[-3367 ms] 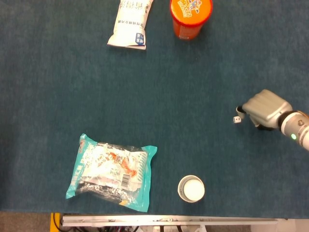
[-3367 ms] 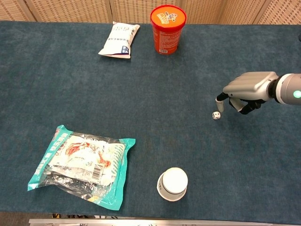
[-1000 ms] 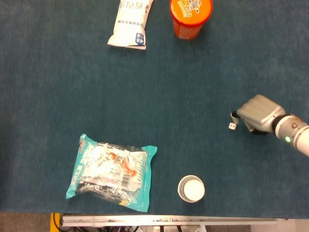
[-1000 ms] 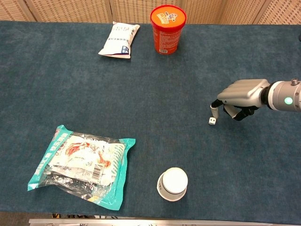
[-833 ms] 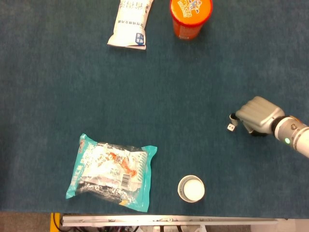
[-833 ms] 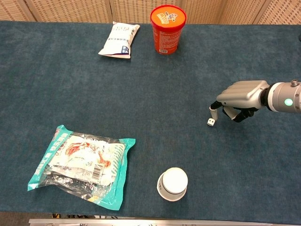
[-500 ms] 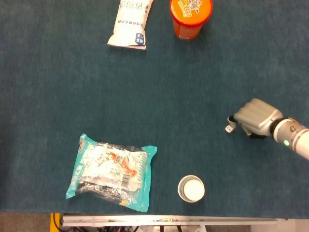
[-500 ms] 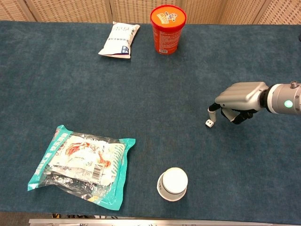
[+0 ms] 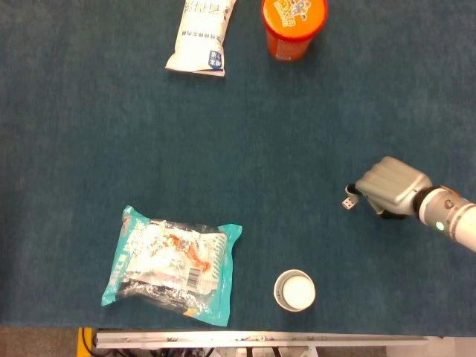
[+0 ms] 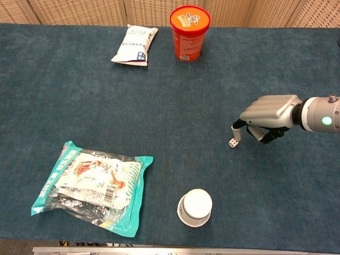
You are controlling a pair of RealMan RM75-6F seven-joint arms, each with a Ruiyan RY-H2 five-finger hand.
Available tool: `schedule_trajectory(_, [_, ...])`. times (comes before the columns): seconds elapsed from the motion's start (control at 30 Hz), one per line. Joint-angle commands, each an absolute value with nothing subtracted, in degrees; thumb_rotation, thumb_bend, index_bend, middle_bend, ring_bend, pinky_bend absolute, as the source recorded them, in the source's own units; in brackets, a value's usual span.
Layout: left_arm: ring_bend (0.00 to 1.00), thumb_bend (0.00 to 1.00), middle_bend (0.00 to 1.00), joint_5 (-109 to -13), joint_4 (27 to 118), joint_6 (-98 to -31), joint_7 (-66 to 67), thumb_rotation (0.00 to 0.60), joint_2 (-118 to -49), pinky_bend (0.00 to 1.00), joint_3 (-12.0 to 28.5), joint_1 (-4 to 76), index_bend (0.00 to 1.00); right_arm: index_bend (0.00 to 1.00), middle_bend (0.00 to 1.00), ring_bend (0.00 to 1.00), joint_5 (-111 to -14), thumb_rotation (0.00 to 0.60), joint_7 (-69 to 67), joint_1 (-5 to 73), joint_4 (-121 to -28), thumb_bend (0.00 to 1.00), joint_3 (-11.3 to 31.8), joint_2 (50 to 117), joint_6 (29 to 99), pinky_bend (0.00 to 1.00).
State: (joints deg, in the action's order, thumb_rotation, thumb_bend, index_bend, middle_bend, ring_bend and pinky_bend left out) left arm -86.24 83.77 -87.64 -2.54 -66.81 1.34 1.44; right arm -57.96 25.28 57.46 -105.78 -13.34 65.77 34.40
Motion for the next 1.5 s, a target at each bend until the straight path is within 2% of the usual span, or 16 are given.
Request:
schedule_trajectory(0.03, [0.35, 0.46, 0.53, -86.28, 83.81, -87.71, -2.54, 0.6, -66.77, 0.46, 1.34, 1.41, 0.46, 0.36, 0.97, 0.95, -58.47, 0.6, 25.28, 56.95, -106.25, 1.0, -13.32, 65.26, 35.3, 1.0])
schedule_trajectory(0.13, [0.35, 0.46, 0.53, -86.36, 83.86, -87.71, -2.51, 0.6, -66.75, 0.46, 1.38, 1.48, 0.46, 0.36, 0.96, 0.94, -59.48, 0.6, 25.23, 55.65, -107.04, 1.0, -13.19, 64.27, 37.77, 1.0])
schedule_trajectory(0.3, [0.35, 0.46, 0.53, -86.52, 84.04, -87.57, -2.22, 0.6, -66.77, 0.46, 1.43, 1.7, 0.46, 0.36, 0.92, 0.91, -62.32, 0.6, 25.58, 51.28, -107.78, 1.0, -12.69, 62.95, 45.77, 1.0])
schedule_trajectory(0.5, [0.35, 0.46, 0.53, -86.75, 84.69, -87.43, -1.12, 0.6, -66.79, 0.46, 1.64, 2.13, 0.46, 0.36, 0.83, 0.85, -65.65, 0.6, 26.48, 45.62, -108.18, 1.0, -12.23, 61.03, 55.04, 1.0])
schedule_trajectory(0.57, [0.35, 0.46, 0.53, -86.83, 84.98, -87.27, -0.69, 0.6, -66.76, 0.46, 1.7, 2.34, 0.46, 0.36, 0.8, 0.82, -66.86, 0.6, 26.44, 43.8, -108.37, 0.96, -11.97, 60.37, 57.89, 1.0])
schedule_trajectory(0.73, [0.35, 0.46, 0.53, -87.0, 85.82, -86.7, 0.55, 0.6, -66.79, 0.46, 1.87, 3.0, 0.46, 0.36, 0.7, 0.72, -72.5, 0.6, 27.45, 38.04, -107.32, 0.8, -10.92, 59.74, 67.91, 0.97])
schedule_trajectory(0.83, [0.35, 0.46, 0.53, -86.97, 86.32, -86.31, 1.31, 0.6, -66.83, 0.46, 2.0, 3.39, 0.46, 0.36, 0.64, 0.64, -77.02, 0.6, 28.78, 33.9, -104.81, 0.72, -9.87, 61.48, 75.7, 0.92])
schedule_trajectory(0.93, [0.36, 0.46, 0.53, -86.99, 86.67, -86.09, 2.09, 0.6, -67.08, 0.46, 2.17, 3.76, 0.43, 0.36, 0.59, 0.57, -80.07, 0.6, 27.34, 30.62, -102.97, 0.68, -8.96, 62.35, 80.66, 0.82])
schedule_trajectory(1.07, [0.36, 0.46, 0.53, -87.24, 86.95, -85.57, 2.43, 0.6, -67.01, 0.46, 2.27, 4.38, 0.38, 0.36, 0.53, 0.5, -82.71, 0.6, 24.27, 27.12, -101.19, 0.61, -7.83, 62.52, 85.2, 0.7])
schedule_trajectory(1.2, [0.36, 0.46, 0.53, -87.23, 87.13, -85.21, 2.21, 0.6, -66.73, 0.46, 2.53, 4.89, 0.37, 0.36, 0.51, 0.46, -84.65, 0.6, 21.61, 24.18, -99.23, 0.56, -6.88, 62.92, 88.96, 0.6])
schedule_trajectory(1.33, [0.36, 0.46, 0.53, -87.38, 87.55, -84.88, 2.4, 0.6, -66.33, 0.46, 2.8, 5.48, 0.37, 0.36, 0.51, 0.45, -85.02, 0.6, 21.54, 20.48, -97.42, 0.55, -5.85, 63.79, 93.13, 0.56])
schedule_trajectory(1.5, [0.36, 0.46, 0.53, -87.48, 89.07, -84.27, 3.59, 0.6, -65.48, 0.46, 2.73, 6.03, 0.37, 0.36, 0.51, 0.45, -84.31, 0.6, 20.94, 15.78, -96.13, 0.55, -4.81, 65.2, 96.77, 0.55])
